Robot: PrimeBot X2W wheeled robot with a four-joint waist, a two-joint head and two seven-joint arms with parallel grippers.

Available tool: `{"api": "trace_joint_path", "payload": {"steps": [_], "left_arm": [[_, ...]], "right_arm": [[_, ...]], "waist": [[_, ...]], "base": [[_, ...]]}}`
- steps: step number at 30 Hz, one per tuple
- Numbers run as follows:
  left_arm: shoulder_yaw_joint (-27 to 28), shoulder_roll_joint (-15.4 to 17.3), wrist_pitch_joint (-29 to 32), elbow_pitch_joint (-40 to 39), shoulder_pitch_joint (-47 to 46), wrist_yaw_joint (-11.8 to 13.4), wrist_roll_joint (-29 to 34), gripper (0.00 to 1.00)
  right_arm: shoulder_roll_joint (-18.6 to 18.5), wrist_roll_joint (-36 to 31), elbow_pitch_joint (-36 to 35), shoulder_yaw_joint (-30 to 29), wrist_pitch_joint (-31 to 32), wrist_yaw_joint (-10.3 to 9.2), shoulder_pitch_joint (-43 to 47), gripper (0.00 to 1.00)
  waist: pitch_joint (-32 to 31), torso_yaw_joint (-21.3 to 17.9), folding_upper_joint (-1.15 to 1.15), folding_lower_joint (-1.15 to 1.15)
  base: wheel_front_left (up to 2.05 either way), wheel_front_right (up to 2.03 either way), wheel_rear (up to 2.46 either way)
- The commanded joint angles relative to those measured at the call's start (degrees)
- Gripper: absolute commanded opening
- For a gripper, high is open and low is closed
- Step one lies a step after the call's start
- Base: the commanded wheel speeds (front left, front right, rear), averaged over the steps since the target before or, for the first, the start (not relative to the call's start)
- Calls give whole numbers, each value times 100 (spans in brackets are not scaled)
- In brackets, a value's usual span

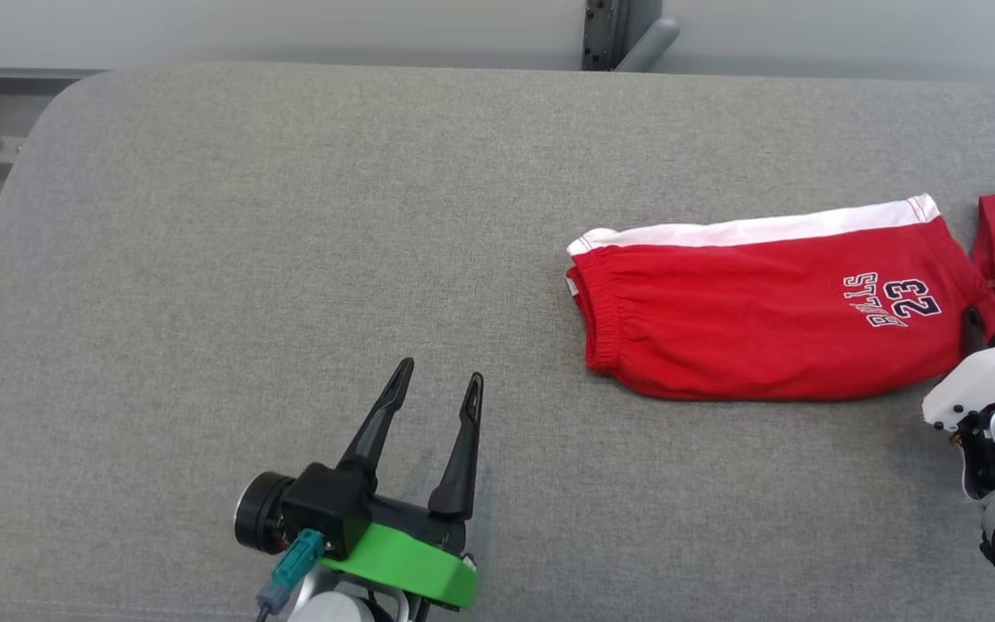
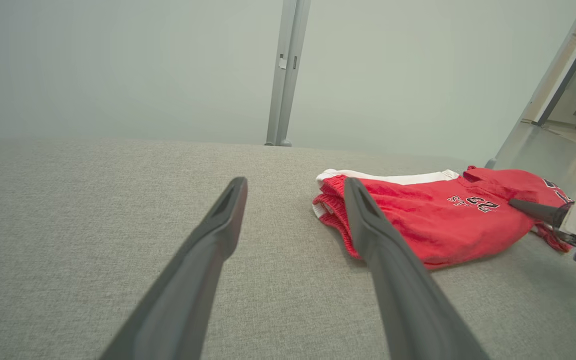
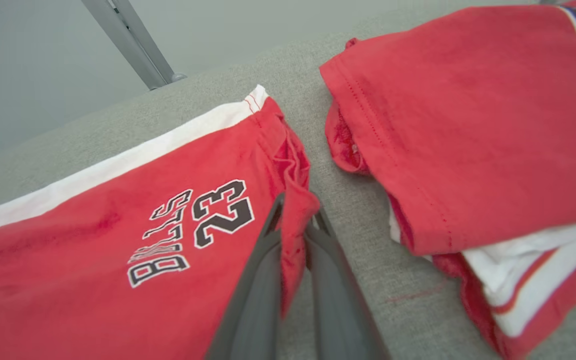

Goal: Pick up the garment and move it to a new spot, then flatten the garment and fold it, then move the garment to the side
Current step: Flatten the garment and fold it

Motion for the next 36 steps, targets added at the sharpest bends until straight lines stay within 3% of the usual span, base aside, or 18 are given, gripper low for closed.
{"api": "trace_joint_path", "payload": {"steps": [1,13,26,36], "left_arm": [[-9,5,-12,19,94,-30,32,100],[-40,6,-12,53,158,53,-128,100],[-79,5,-12,15,107,111,-264,100],[-63,5,-12,-66,78,162,-310,100]], "right_arm": [[-4,-10,-98,-44,-20,-12,98,0],[374,-406,-1049,288,-20,-9,-7,0],[1088,-649,-2103,1890,151,-9,25,0],[891,-731,-2689,2783,568,-9,494,0]], "waist": [[-199,-120,0,0],[-325,81,0,0],[-261,363,0,0],[-156,398,0,0]], "base": [[0,0,0],[0,0,0],[0,0,0],[0,0,0]]}}
